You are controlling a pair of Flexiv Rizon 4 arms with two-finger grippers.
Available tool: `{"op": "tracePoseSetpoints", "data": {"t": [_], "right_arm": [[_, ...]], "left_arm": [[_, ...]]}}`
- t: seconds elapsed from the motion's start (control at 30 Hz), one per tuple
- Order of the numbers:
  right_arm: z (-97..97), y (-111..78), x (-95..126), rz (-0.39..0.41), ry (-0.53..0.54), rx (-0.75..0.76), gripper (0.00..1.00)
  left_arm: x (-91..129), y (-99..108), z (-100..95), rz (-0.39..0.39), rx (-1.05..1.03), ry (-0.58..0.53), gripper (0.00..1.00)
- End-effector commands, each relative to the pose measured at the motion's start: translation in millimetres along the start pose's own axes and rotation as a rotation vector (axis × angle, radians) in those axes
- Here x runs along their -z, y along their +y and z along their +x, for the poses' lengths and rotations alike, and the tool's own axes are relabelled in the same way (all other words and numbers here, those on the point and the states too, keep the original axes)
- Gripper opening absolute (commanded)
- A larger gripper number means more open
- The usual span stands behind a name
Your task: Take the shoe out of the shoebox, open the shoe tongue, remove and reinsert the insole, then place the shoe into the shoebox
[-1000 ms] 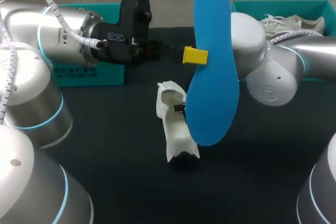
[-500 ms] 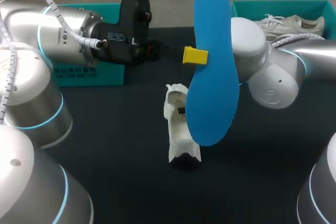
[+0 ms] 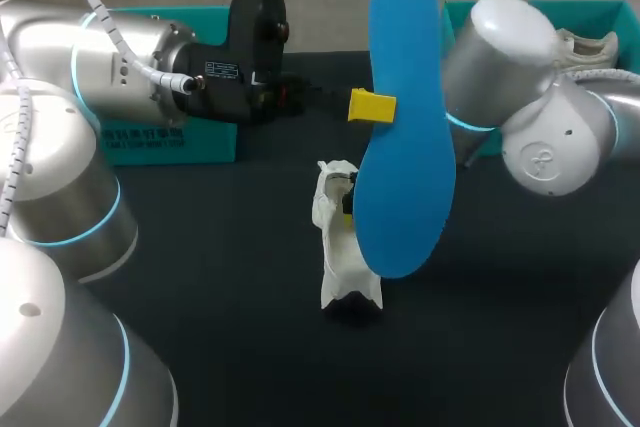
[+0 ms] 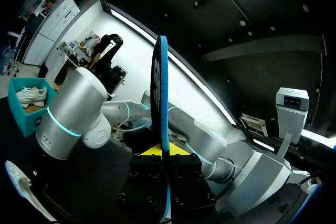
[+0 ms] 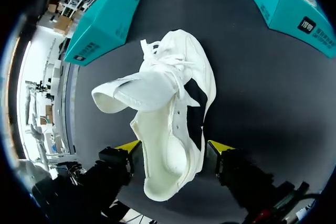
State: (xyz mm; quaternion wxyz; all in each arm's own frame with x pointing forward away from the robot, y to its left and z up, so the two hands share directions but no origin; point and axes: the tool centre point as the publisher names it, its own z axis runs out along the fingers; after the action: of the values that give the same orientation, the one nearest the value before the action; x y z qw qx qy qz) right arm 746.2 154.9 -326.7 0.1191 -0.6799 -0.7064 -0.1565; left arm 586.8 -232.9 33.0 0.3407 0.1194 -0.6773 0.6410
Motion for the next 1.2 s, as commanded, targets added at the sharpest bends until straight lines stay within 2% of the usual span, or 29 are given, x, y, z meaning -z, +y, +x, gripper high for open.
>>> {"op": "tracePoseSetpoints", "data": {"t": [0.03, 0.63, 0.93, 1.07, 1.2], "right_arm": [[-16.0, -8.0, 35, -0.021, 0.141, 0.015, 1.0], [-16.0, -8.0, 35, -0.021, 0.141, 0.015, 1.0], [-20.2, 8.7, 83, -0.032, 0.458, -0.047, 1.0], [-21.0, 14.5, 106, -0.067, 0.552, -0.047, 1.0], [-17.9, 18.1, 124, -0.07, 0.632, -0.057, 1.0]], "left_arm": [[-1, 1, -0.5, 0.003, -0.001, 0.0, 0.0], [-1, 1, -0.5, 0.003, -0.001, 0.0, 0.0], [-1, 1, -0.5, 0.003, -0.001, 0.0, 0.0], [-1, 1, -0.5, 0.003, -0.001, 0.0, 0.0], [-1, 1, -0.5, 0.003, -0.001, 0.0, 0.0]]}}
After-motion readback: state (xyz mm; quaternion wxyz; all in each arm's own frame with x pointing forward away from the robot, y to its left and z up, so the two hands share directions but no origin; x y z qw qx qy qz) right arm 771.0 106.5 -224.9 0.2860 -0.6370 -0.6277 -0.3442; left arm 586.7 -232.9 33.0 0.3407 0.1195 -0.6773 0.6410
